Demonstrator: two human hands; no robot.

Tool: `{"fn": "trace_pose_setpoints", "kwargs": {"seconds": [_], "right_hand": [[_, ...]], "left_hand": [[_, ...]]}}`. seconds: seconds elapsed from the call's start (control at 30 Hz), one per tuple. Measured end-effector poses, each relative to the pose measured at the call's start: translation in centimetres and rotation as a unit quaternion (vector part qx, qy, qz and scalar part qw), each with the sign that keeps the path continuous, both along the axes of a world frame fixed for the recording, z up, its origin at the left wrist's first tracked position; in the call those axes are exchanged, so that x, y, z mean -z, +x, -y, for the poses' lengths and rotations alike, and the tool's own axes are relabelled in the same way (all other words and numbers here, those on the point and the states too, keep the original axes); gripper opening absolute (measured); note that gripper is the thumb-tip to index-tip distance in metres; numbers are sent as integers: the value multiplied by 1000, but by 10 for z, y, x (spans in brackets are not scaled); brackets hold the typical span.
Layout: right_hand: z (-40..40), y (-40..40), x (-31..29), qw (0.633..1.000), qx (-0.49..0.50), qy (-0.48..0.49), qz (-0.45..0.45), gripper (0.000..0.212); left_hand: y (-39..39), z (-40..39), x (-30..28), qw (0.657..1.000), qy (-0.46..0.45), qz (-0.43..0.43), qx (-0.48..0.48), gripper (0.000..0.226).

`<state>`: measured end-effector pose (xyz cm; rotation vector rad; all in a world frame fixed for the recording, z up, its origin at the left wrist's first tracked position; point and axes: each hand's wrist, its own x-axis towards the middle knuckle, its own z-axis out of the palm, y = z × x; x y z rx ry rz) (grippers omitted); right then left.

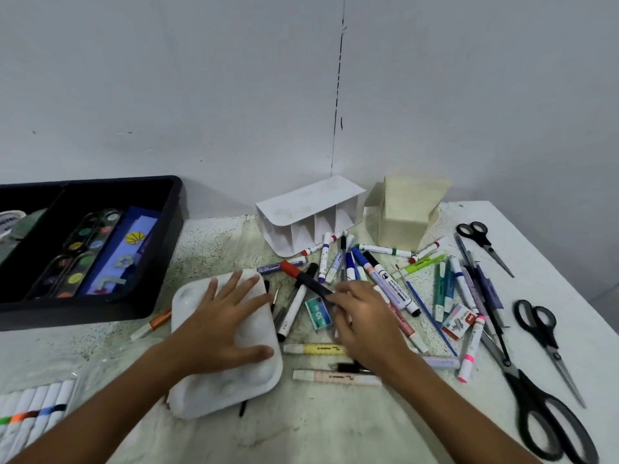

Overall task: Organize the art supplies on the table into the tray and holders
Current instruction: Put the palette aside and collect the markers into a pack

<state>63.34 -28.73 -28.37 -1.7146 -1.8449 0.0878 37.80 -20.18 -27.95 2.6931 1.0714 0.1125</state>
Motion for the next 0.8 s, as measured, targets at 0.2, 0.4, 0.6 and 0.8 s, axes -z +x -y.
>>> {"fn": "trace_pose_setpoints", "kwargs": {"seconds": [0.2, 0.4, 0.6, 0.8], "right_hand": [[-24, 32, 2, 989, -16, -108, 96, 42], [-21, 50, -9, 973, -92, -140, 161, 48], [-32, 79, -33, 971, -160, -172, 51, 34], [-87, 82, -24, 985, -126, -111, 48, 39]], "left_hand": [[72, -4, -17, 984, 132, 101, 58, 55], [110, -9, 0, 989, 135, -23, 63, 60], [103, -3, -11, 993, 73, 71, 57, 40], [136, -24, -19, 989, 97, 108, 0, 41]]}}
